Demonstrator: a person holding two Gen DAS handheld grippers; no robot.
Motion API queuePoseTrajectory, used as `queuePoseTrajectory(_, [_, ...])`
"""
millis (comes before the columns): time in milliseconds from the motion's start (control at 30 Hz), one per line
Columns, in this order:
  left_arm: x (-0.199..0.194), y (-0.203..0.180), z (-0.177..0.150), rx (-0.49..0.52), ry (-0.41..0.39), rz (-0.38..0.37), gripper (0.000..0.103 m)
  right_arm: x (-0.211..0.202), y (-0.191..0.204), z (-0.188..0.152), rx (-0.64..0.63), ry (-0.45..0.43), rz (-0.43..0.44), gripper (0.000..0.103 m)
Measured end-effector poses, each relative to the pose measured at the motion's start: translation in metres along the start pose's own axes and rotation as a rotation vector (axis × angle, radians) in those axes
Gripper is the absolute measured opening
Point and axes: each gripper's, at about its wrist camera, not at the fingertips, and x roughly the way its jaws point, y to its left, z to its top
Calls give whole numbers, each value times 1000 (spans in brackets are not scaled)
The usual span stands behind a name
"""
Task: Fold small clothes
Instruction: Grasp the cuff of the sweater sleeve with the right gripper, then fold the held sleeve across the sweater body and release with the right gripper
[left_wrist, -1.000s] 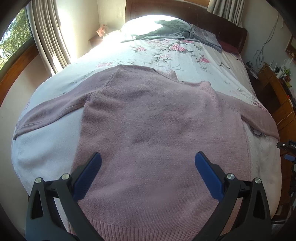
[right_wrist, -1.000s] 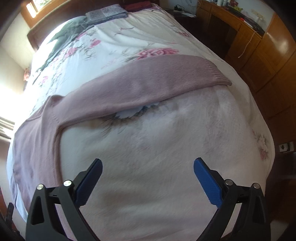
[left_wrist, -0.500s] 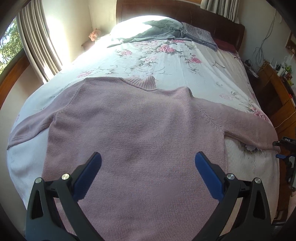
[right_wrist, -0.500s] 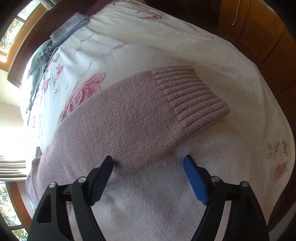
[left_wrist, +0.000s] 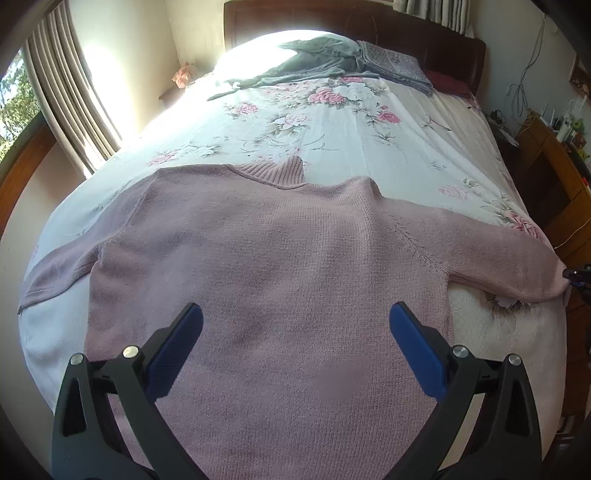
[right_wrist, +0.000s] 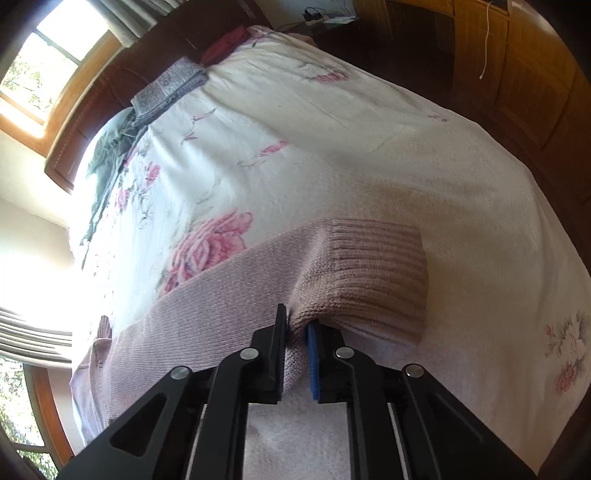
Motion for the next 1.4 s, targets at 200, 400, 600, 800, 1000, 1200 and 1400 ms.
queuePoseTrajectory(200, [8,27,5,-32,8,2,100,-19,77,-22,-164,-35,111,7])
queuePoseTrajectory(400, [15,59,9,-58,13,1,100,-18,187,-77,-377,1,213,6])
queuePoseTrajectory(600, [19,94,11,-85,19,-5,100,21,283,-145,-555,76,235,6])
queuePoseTrajectory(800, [23,120,8,-95,37,-9,100,65,315,-194,-622,148,169,9])
queuePoseTrajectory(1000, [28,121,9,-95,47,-41,100,66,300,-219,-635,196,199,27])
queuePoseTrajectory(1200, [35,73,15,-34,70,-147,100,26,262,-222,-614,155,211,28])
queuePoseTrajectory(1400, [73,10,28,-6,169,-269,100,-5,209,-209,-529,98,181,33])
